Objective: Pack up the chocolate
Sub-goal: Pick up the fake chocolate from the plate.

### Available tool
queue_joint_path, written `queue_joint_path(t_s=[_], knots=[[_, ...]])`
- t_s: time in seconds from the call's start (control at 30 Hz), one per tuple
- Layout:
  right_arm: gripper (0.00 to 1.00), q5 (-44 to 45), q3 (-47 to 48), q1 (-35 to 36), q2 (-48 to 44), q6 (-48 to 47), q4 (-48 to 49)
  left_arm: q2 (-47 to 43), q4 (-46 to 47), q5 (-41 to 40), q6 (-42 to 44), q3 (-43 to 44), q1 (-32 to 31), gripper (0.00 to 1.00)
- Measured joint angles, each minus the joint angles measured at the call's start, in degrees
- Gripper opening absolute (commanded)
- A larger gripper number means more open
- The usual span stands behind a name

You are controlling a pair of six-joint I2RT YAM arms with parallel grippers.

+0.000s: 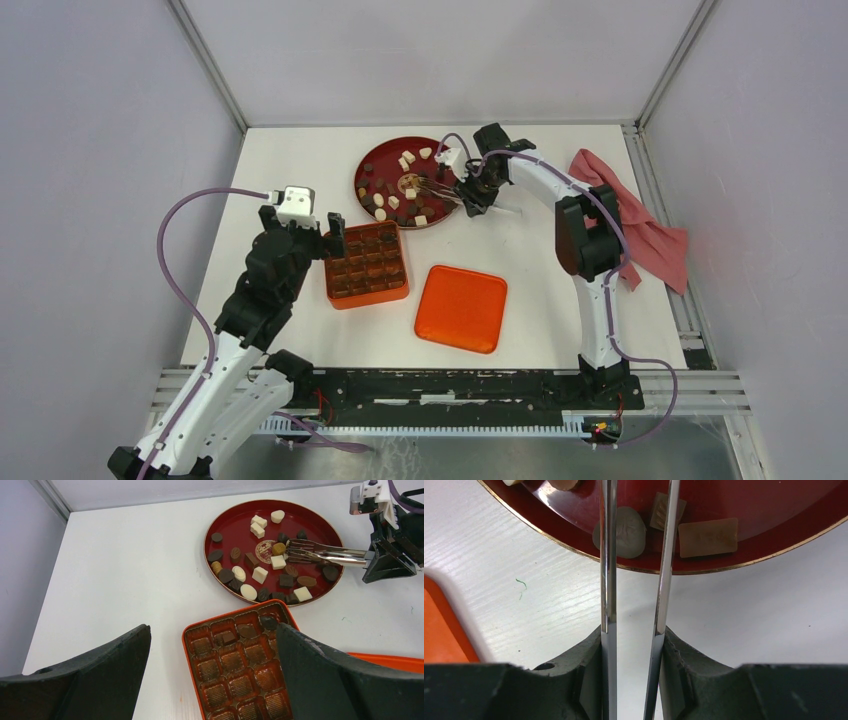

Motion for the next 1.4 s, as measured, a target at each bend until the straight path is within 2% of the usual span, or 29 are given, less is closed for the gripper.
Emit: queue_joint_path(t_s=[0.63,0.97,1.4], knots=[[0.42,-0.83,-1.09,-0.28,0.0,-4.57,-2.73,0.26,-0.02,0.02,0.0,0.0,0.0,1.0],[0.46,-0.2,1.81,0.37,0.46,-3.3,-3.3,0.26,-0.02,0.02,0.0,0.0,0.0,1.0],[0.46,0.24,3.41,1.62,3.1,-2.54,-2.99,0.26,0.0,0.72,0.0,0.0,0.0,1.0]])
